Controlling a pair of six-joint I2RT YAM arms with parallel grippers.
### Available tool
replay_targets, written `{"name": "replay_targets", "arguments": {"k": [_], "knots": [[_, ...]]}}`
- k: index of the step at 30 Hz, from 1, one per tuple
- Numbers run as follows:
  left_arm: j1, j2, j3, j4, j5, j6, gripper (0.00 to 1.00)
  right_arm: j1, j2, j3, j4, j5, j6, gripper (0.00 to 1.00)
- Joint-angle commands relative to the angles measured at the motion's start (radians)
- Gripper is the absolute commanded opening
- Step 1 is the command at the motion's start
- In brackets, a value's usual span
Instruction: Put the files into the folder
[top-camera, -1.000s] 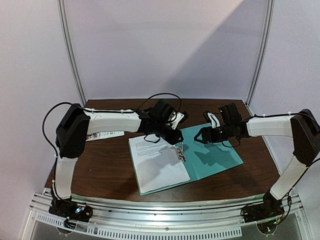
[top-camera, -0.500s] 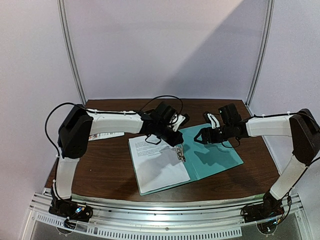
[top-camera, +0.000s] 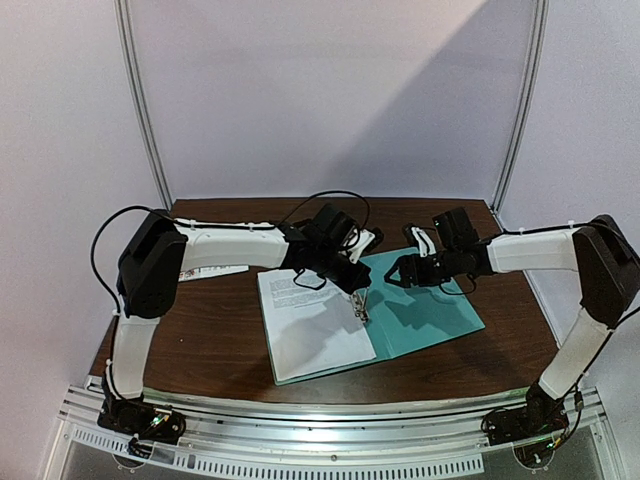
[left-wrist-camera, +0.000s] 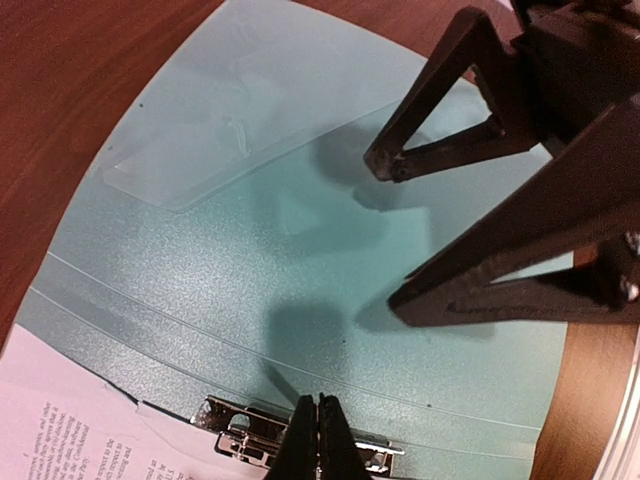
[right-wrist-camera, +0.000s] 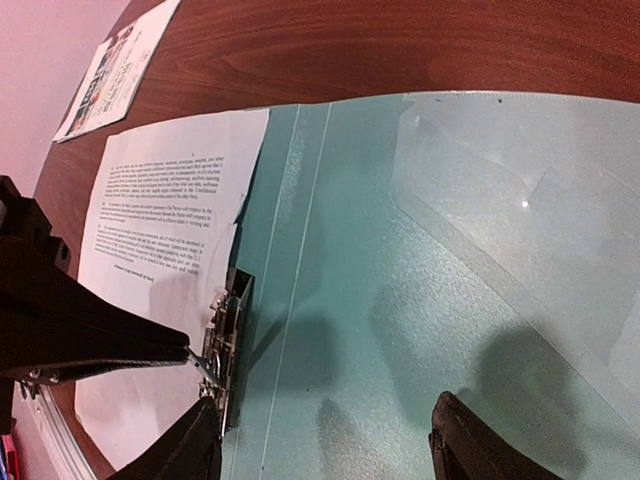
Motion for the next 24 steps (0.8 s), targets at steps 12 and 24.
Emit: {"name": "replay_targets", "arguments": {"k": [12, 24], "knots": [[-0.006, -0.045, -0.120, 0.034, -0.070, -0.038, 0.02, 0.065, 0.173, 0.065, 0.164, 0.101, 0.122, 0.47], [0.004, -0.077, -0.196, 0.075, -0.083, -0.062, 0.01, 0.103, 0.219, 0.047, 0.062, 0.219, 0.030, 0.33]]}}
